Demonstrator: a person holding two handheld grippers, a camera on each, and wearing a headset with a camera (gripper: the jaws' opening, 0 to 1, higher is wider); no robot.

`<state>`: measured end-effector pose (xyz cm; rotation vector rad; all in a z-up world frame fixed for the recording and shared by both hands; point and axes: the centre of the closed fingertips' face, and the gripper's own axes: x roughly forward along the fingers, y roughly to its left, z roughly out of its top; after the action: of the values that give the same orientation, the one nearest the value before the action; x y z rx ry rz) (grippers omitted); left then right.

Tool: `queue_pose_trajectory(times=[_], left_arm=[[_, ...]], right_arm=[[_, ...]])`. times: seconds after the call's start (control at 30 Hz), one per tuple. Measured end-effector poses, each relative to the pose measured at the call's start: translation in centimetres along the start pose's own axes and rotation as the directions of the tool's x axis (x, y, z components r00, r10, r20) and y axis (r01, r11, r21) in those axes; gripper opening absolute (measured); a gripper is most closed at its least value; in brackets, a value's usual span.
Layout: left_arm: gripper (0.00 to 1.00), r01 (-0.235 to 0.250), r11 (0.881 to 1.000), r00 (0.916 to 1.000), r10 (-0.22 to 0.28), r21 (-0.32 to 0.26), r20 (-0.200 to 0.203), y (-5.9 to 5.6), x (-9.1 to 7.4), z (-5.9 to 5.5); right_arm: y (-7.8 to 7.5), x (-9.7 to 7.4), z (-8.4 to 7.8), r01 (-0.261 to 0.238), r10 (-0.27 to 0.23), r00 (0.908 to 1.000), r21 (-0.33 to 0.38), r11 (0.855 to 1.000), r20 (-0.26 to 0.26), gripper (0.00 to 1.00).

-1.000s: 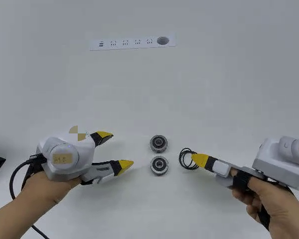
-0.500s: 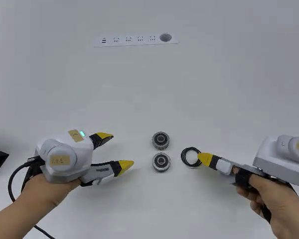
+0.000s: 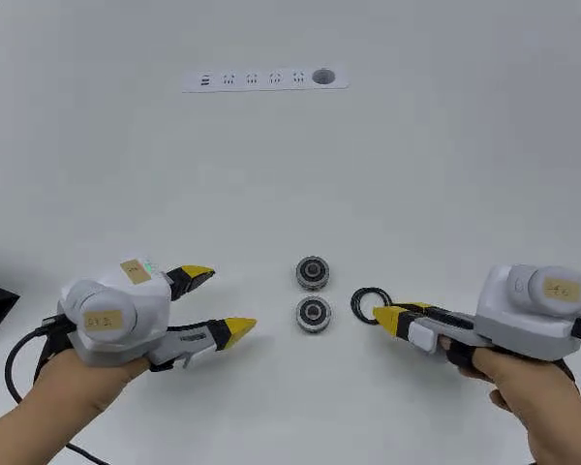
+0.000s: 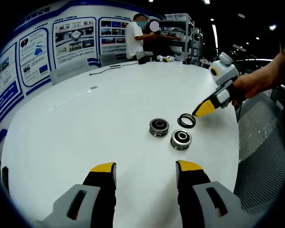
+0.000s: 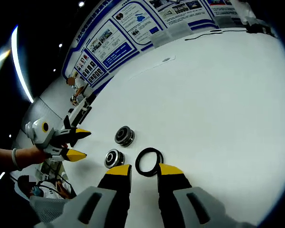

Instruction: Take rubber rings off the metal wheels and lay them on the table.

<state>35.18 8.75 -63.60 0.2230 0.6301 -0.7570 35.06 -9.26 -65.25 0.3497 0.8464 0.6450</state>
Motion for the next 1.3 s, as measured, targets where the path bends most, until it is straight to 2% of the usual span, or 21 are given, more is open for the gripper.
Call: queue_pose_trajectory(times=[0.07,0.2,0.47,0.63,0.8,0.87,1.07,1.3], left_arm=[[0.52,-0.002,1.0,1.0,0.002,-0.006,0.005,-0.1,-0.3,0.0],[0.53,-0.001,1.0,0.9999,0.001,-0.016,0.016,-0.5,-0.7,0.0],[0.54,-0.003,0.999,0.9992,0.004,-0.04,0.039,-1.2,-1.6,0.2],[0.55,0.006,0.999,0.9987,-0.003,-0.05,0.051,-1.7,-1.9,0.0],[0.57,0.015,0.998,0.9975,-0.011,-0.062,0.069,-2.7,-2.3,0.3],[0.58,0.017,0.997,0.9969,-0.011,-0.071,0.077,-3.0,-2.5,0.3],[0.6,0.022,0.996,0.9963,-0.015,-0.087,0.085,-4.0,-3.2,-0.1],[0.62,0.013,0.994,0.9946,-0.001,-0.107,0.104,-4.1,-4.3,-0.4]], right_arm=[[-0.1,-0.2,0.2,0.01,-0.01,0.9999,-0.04,0.999,0.007,0.29],[0.2,-0.5,0.1,0.005,-0.005,1.0,-0.061,0.998,0.004,0.36],[0.6,-1.6,-0.2,0.01,-0.011,0.9999,-0.108,0.994,-0.001,0.43],[0.8,-2.4,-0.4,0.017,-0.017,0.9999,-0.166,0.986,-0.002,0.49],[1.3,-3.2,-0.8,0.01,-0.013,0.9999,-0.231,0.973,-0.01,0.55],[1.6,-3.6,-0.9,0.011,-0.014,0.9998,-0.27,0.963,-0.011,0.58],[2.4,-4.4,-1.6,-0.003,-0.004,0.9998,-0.337,0.941,-0.021,0.65],[2.9,-5.1,-2.9,-0.005,-0.013,0.999,-0.395,0.919,-0.044,0.7]])
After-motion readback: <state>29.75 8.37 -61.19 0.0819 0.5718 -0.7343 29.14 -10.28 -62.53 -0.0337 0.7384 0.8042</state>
